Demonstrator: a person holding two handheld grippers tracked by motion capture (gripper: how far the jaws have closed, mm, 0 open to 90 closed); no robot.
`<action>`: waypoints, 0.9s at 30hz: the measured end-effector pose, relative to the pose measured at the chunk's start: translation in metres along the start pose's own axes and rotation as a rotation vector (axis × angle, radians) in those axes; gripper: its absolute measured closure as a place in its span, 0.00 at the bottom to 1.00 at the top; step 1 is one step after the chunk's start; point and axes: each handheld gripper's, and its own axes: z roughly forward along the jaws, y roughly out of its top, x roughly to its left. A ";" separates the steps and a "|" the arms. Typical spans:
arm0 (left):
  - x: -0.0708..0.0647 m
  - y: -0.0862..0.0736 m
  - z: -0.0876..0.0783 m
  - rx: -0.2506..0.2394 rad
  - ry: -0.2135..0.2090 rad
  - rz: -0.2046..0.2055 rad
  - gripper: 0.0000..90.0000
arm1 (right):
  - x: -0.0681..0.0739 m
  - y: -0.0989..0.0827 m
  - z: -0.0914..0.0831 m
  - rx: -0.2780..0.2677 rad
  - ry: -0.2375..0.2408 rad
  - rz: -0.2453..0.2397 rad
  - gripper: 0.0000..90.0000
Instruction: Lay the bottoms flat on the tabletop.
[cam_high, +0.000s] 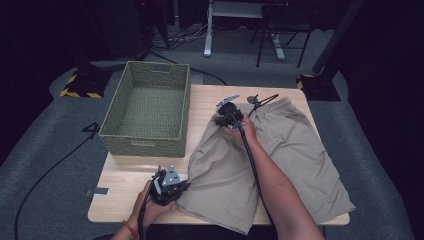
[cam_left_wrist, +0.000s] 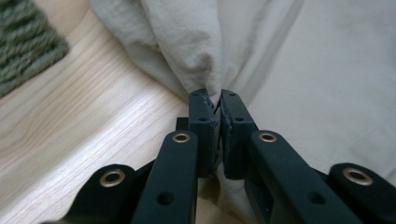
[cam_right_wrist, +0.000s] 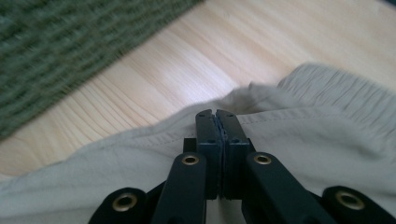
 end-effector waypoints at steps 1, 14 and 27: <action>-0.004 0.003 -0.002 -0.013 -0.003 0.017 0.94 | 0.001 0.002 -0.003 -0.005 0.002 -0.008 0.99; -0.038 0.064 -0.008 -0.155 -0.103 0.125 0.95 | -0.024 -0.008 -0.077 -0.115 -0.029 -0.010 0.99; -0.092 0.119 0.026 -0.137 -0.178 0.314 0.94 | -0.075 -0.065 -0.150 -0.145 -0.136 0.056 0.99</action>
